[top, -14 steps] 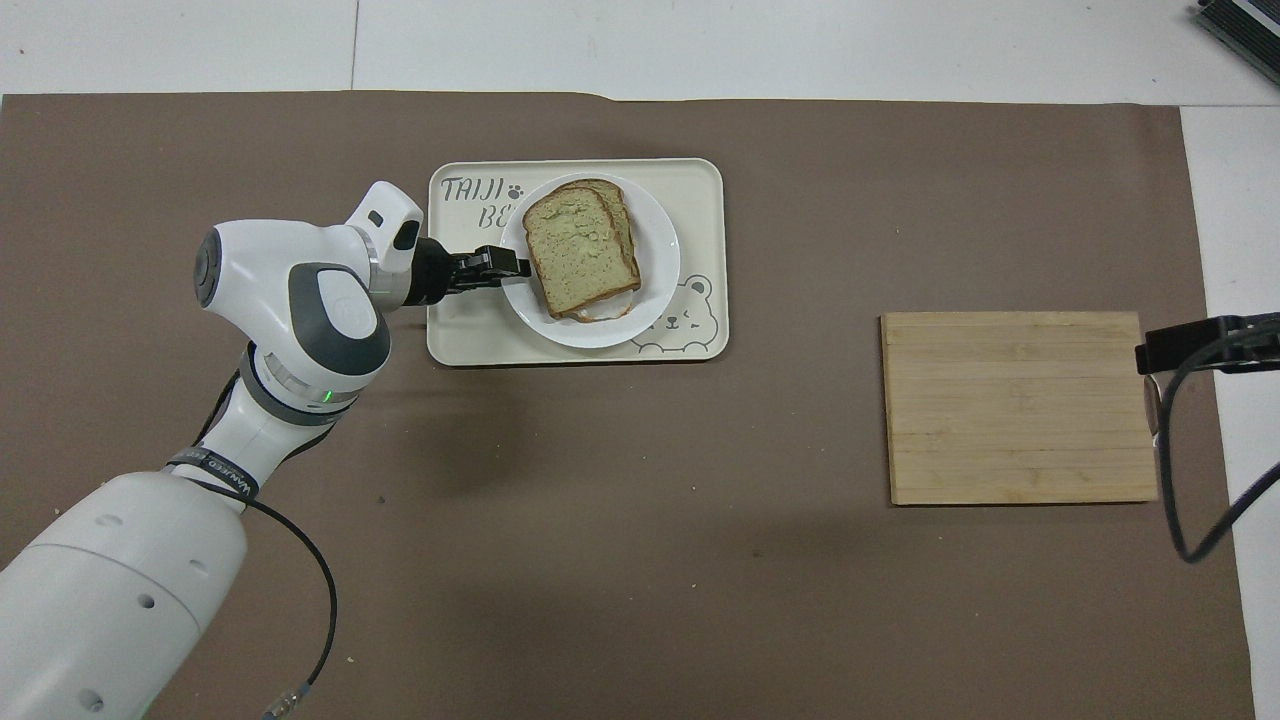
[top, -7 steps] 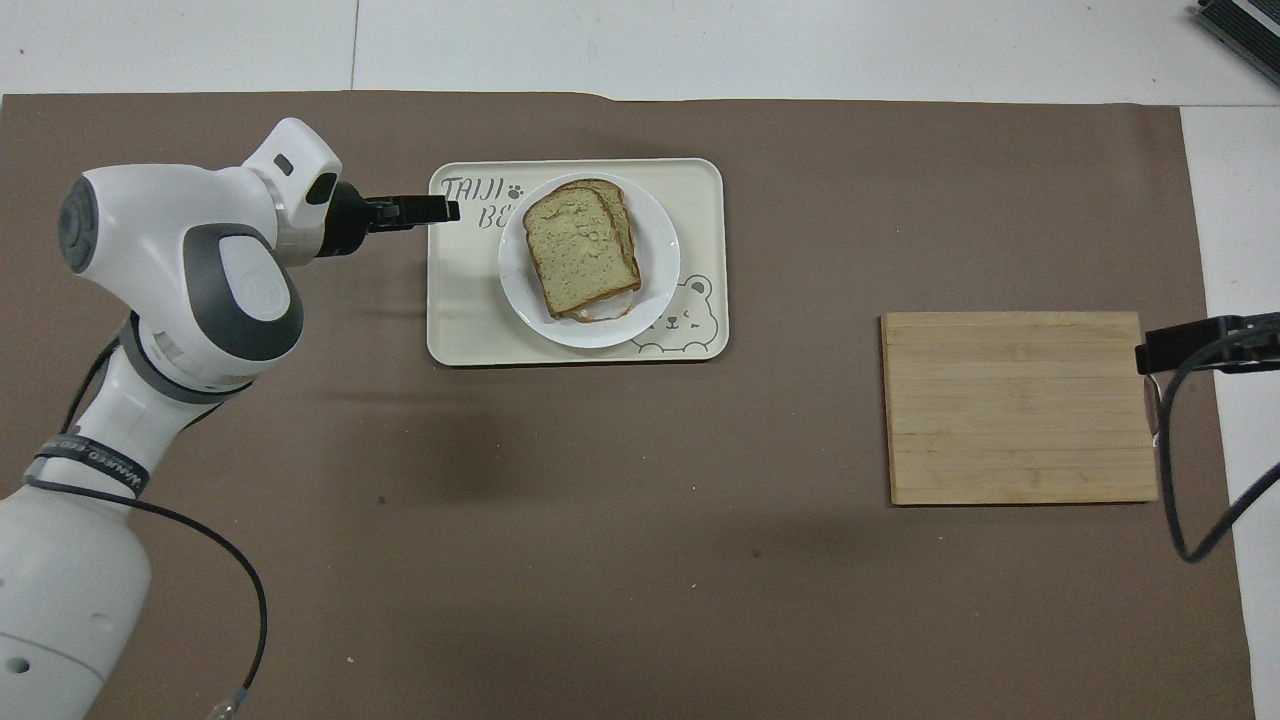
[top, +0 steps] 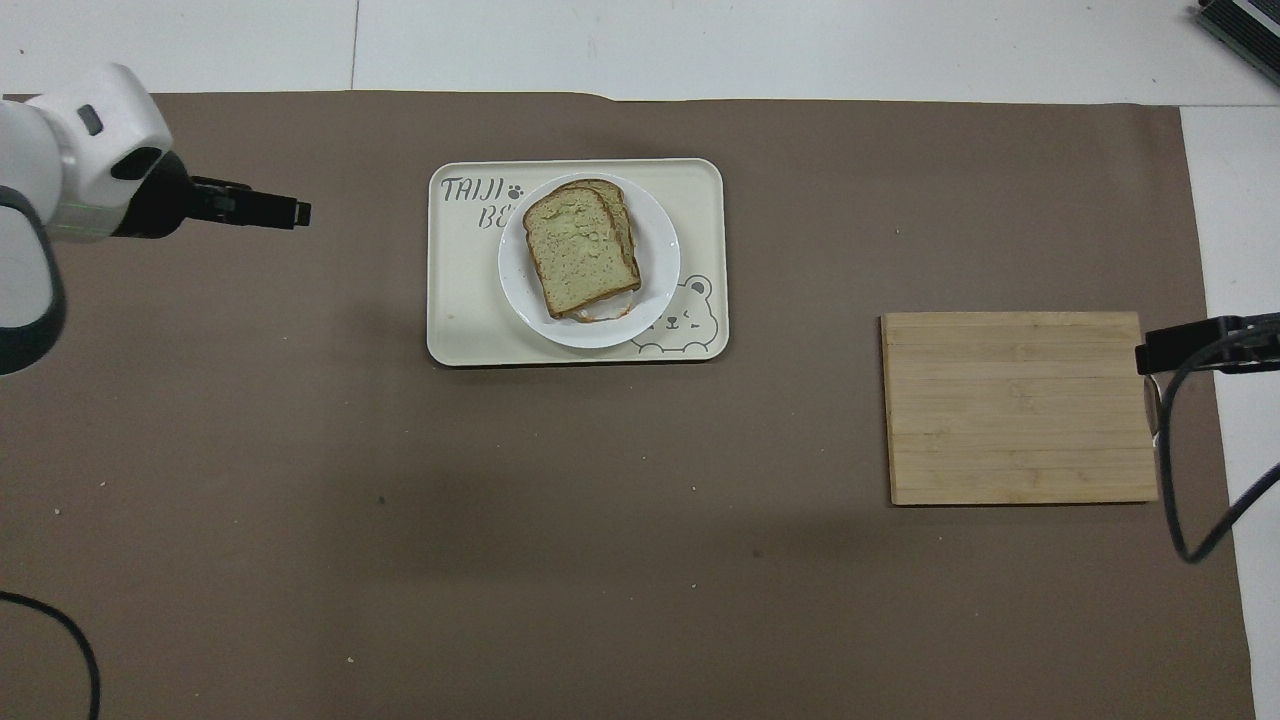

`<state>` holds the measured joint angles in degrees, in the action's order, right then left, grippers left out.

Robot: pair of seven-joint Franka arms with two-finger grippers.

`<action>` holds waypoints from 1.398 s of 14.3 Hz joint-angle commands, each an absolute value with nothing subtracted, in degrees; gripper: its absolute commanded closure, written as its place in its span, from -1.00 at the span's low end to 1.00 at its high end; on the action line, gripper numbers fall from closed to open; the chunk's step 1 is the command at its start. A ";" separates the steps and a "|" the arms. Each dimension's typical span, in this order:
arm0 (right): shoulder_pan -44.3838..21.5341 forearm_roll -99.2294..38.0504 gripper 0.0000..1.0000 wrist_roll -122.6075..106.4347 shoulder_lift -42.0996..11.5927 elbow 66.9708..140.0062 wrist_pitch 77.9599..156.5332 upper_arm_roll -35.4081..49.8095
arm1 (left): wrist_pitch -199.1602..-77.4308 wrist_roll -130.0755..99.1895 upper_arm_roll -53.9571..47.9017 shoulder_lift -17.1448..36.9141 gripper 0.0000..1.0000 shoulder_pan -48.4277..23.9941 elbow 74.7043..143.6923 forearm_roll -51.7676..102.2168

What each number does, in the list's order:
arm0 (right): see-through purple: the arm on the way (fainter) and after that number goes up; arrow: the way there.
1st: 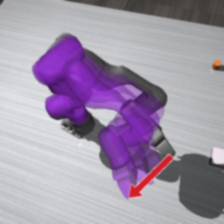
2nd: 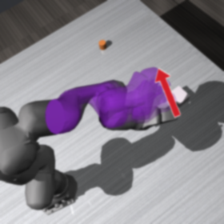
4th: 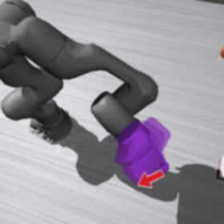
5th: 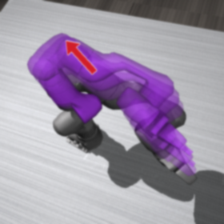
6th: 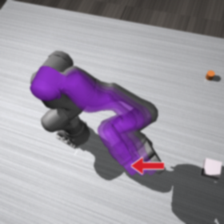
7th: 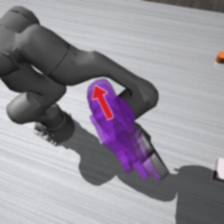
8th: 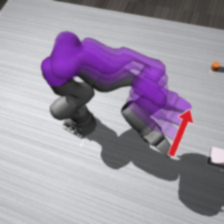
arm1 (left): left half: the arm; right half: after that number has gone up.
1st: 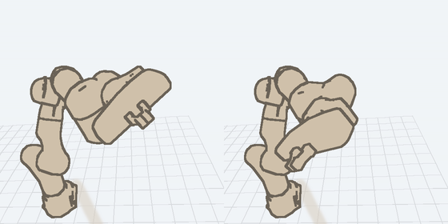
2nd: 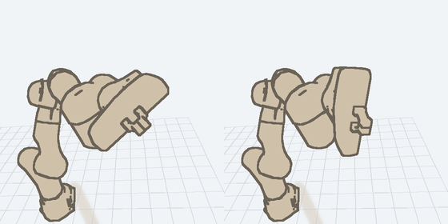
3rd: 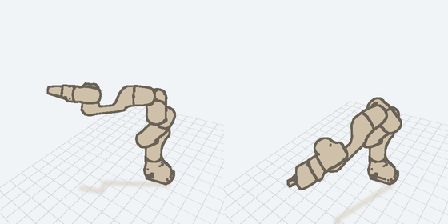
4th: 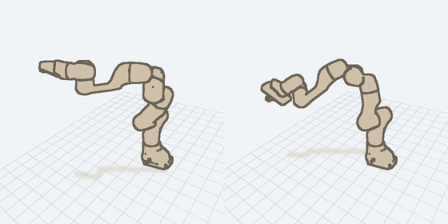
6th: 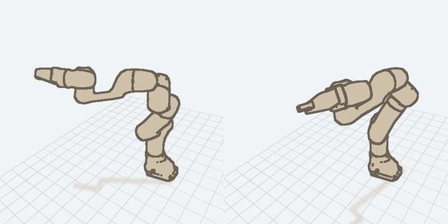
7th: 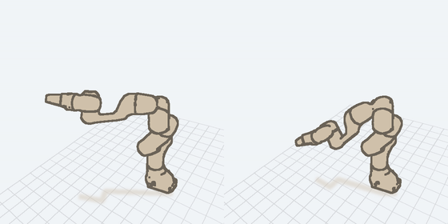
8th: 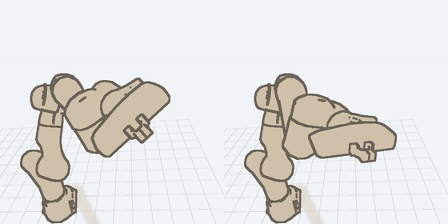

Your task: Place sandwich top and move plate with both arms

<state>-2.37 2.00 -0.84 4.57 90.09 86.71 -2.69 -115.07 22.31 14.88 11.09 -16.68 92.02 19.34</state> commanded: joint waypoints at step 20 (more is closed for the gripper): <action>-1.23 1.75 -1.00 -3.96 2.46 87.10 85.52 -2.20 | -79.37 22.24 15.82 -4.39 -1.00 -15.03 79.45 0.09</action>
<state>-2.32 1.99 -2.04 3.98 89.50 86.68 -2.69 -80.75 22.35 16.23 -3.63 -15.34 79.49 1.49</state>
